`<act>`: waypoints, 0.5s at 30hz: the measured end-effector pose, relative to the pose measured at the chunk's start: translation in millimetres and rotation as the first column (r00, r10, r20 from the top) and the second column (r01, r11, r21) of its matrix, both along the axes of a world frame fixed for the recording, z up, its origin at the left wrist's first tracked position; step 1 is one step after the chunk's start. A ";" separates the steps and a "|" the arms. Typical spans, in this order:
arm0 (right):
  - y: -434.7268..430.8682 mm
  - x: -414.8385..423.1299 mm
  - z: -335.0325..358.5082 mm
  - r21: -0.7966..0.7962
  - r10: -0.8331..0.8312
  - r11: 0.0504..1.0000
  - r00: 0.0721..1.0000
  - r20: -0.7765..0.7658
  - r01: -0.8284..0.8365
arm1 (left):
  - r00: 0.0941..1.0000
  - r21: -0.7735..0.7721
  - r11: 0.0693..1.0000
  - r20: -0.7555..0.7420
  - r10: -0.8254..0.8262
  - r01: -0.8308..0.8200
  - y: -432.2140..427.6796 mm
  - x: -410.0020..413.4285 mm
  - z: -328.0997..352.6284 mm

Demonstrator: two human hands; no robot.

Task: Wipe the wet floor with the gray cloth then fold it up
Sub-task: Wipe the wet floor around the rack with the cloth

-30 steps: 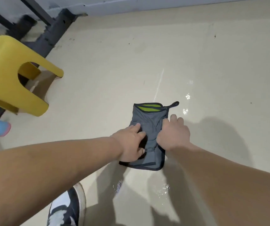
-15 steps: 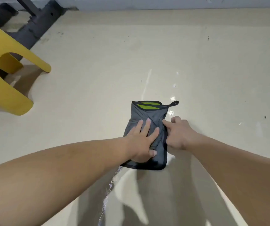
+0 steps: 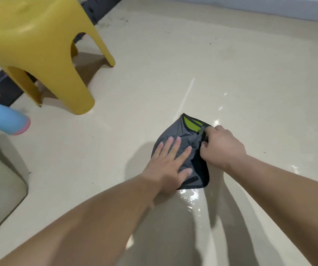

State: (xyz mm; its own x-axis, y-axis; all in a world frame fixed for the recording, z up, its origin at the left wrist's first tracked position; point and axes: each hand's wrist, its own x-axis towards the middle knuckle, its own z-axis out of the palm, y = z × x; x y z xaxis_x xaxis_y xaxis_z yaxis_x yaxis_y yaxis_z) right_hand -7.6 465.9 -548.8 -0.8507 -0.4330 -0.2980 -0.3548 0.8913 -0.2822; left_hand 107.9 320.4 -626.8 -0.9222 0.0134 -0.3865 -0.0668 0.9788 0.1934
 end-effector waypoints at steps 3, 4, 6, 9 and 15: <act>-63.5 34.8 -1.4 -0.141 0.118 0.984 0.990 0.077 -0.106 | 0.983 -0.031 0.983 -0.008 0.182 -0.182 -67.8 29.2 0.2; -81.2 49.0 -3.1 -0.156 0.174 0.975 0.979 0.103 -0.156 | 0.969 -0.042 0.968 0.000 0.249 -0.248 -86.5 42.1 -0.3; -107.7 76.5 -7.4 -0.149 0.277 0.955 0.952 0.129 -0.257 | 0.932 -0.048 0.931 0.015 0.363 -0.362 -109.3 68.6 -1.3; -125.7 108.1 -16.8 -0.110 0.357 0.932 0.928 0.109 -0.346 | 0.884 -0.076 0.881 -0.008 0.468 -0.467 -99.1 107.5 -3.9; -131.1 132.0 -27.0 -0.039 0.443 0.896 0.896 0.017 -0.443 | 0.975 0.008 0.989 -0.164 0.149 -0.150 -105.6 180.5 -5.7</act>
State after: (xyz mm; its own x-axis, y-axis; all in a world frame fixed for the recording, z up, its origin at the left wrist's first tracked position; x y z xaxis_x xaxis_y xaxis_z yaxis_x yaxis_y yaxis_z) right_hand 124.5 334.7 -575.9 -0.5610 -0.7732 -0.2958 -0.7033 0.6336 -0.3224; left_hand 288.4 214.8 -632.5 -0.9644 -0.1307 -0.2301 -0.1802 0.9610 0.2096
